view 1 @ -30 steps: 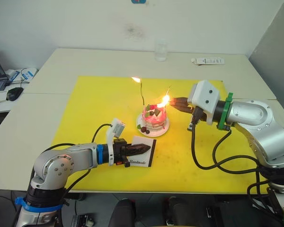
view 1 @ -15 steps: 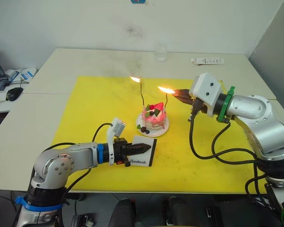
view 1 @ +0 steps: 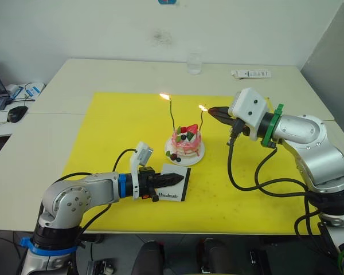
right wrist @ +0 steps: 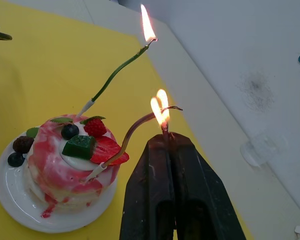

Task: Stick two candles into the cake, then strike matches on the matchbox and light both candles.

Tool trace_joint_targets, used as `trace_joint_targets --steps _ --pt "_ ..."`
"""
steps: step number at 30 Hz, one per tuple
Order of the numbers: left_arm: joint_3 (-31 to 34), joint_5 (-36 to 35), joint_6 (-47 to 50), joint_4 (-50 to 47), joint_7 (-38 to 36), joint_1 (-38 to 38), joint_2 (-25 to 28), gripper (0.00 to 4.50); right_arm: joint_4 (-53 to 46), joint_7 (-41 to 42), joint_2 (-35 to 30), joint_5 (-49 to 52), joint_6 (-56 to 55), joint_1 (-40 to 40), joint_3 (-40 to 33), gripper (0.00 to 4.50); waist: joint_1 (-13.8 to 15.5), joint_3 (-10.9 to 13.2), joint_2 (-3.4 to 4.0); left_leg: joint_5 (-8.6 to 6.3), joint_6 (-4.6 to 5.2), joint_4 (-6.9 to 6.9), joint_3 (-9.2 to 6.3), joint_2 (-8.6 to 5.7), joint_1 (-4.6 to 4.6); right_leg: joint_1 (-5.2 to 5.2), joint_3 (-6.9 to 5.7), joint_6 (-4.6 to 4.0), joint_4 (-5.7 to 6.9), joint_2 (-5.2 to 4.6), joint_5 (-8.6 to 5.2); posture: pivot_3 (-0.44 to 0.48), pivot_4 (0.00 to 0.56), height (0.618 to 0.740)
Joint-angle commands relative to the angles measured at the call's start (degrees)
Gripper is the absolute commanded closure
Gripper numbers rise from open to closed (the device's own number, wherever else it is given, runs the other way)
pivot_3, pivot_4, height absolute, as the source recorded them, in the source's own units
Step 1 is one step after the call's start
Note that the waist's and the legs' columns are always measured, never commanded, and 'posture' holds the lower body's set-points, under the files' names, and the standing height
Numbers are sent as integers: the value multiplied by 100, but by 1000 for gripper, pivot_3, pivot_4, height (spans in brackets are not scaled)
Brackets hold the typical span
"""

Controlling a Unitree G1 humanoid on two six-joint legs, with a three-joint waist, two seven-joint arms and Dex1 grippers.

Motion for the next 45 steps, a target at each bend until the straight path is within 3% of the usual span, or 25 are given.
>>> trace_joint_targets --steps 1,45 --pt "28 -114 -9 -168 -27 -81 -27 4500 -160 -3 -13 7 -37 -167 -199 4487 0 0 0 0 0 0 0 0 0 0 0 0 0 0 0 0 150 740" --pt "-3 -102 10 -102 -82 -136 -70 4500 -167 -31 -21 -7 -44 -144 -280 4487 -1 0 0 0 0 0 0 0 0 0 0 0 0 0 0 0 150 740"
